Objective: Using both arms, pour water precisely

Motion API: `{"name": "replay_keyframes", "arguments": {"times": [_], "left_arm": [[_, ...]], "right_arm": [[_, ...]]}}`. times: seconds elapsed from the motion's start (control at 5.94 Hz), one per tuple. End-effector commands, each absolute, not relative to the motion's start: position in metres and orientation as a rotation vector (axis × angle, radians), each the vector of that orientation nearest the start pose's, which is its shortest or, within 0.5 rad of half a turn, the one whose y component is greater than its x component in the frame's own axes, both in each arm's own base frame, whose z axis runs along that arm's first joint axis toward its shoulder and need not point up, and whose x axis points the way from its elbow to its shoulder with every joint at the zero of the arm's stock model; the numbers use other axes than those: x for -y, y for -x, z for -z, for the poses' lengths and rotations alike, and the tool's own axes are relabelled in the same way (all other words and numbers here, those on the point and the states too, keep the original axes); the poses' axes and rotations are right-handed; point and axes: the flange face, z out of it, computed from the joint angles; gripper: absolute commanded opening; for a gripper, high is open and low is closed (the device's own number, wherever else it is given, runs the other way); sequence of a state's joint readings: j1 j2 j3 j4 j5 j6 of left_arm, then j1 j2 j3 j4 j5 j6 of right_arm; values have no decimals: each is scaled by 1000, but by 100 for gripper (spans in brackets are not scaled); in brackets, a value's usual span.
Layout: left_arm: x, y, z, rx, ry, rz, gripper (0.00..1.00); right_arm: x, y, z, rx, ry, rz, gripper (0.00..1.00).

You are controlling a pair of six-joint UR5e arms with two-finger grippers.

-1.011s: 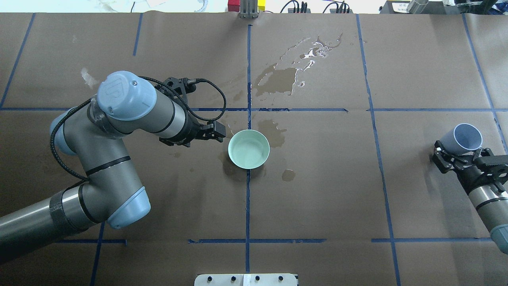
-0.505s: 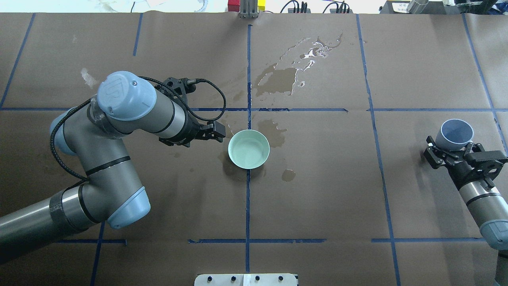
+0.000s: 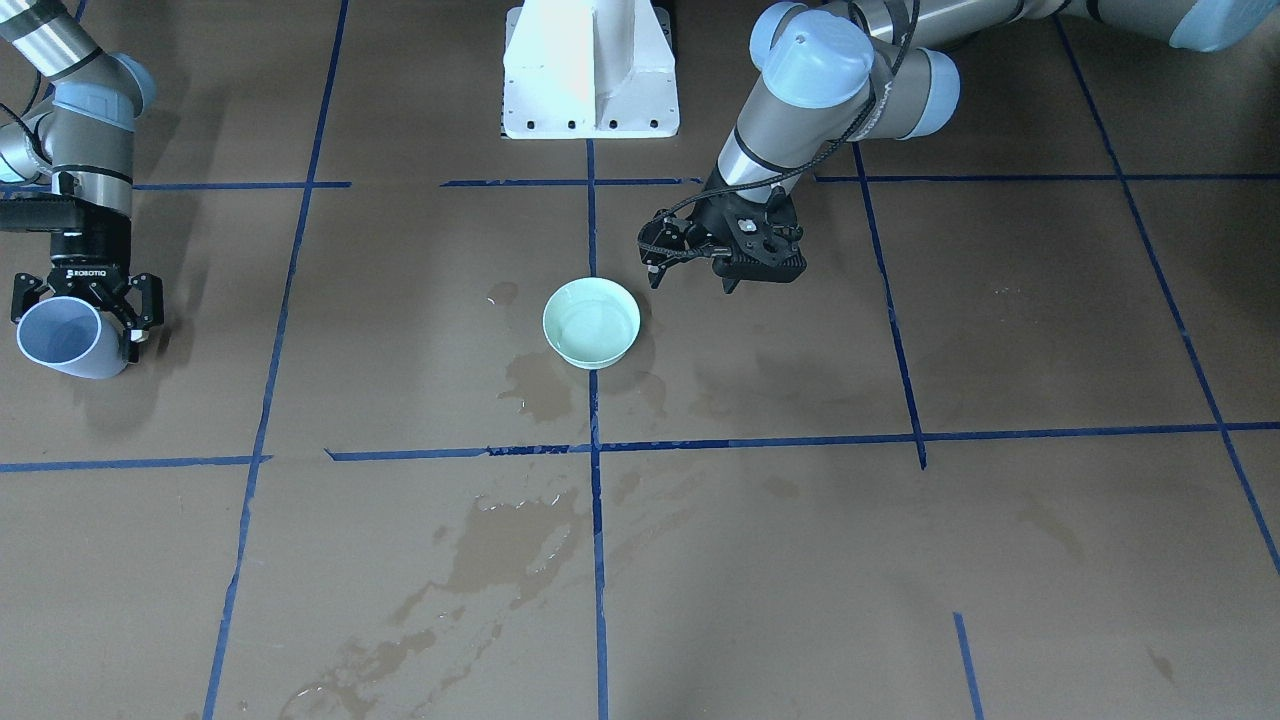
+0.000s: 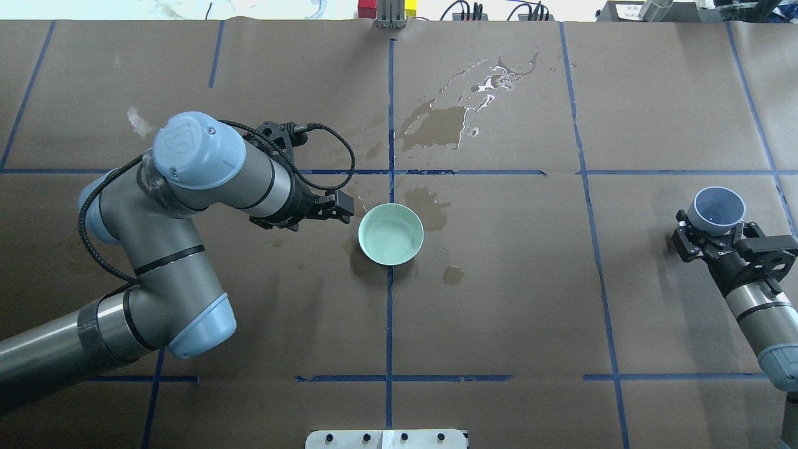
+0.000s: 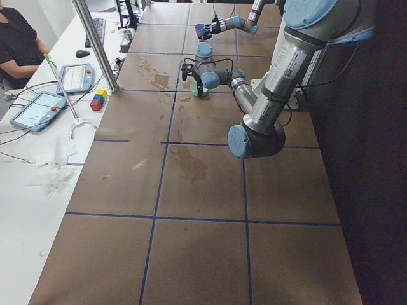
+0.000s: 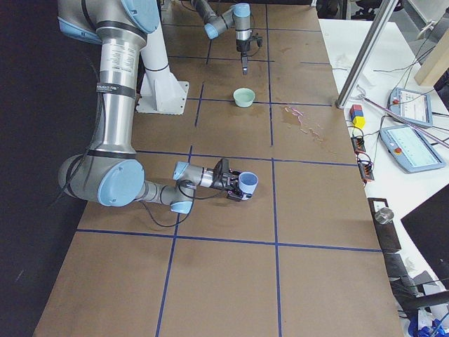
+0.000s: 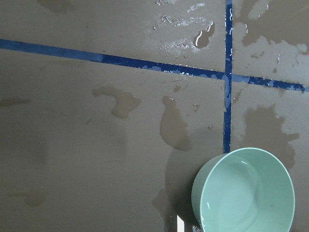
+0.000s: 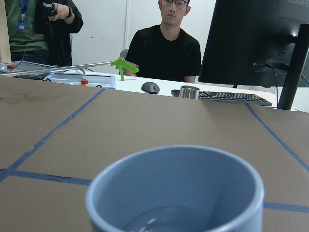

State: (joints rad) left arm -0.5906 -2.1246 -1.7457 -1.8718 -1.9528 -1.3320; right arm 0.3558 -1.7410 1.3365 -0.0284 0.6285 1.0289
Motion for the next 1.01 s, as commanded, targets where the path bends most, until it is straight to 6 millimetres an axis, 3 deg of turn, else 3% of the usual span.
{"name": "replay_keyframes", "arguments": {"times": [0.0,0.34,0.51,0.67,0.84], "left_arm": [[440,-483,-224,-1070,-91,123,100],[439,-482,-223,-1074,-84,138,100],[439,-482,-221,-1078,-84,141,100],[439,-482,-221,-1077,-82,141,100],[439,-482,-221,-1077,-82,141,100]], "right_arm": [[334,278,-669,564,-1225,-351,55],[341,264,-663,516,-1267,-322,31],[345,260,-648,513,-1302,-305,26],[348,268,-631,529,-1318,-300,28],[351,278,-593,596,-1343,-330,23]]}}
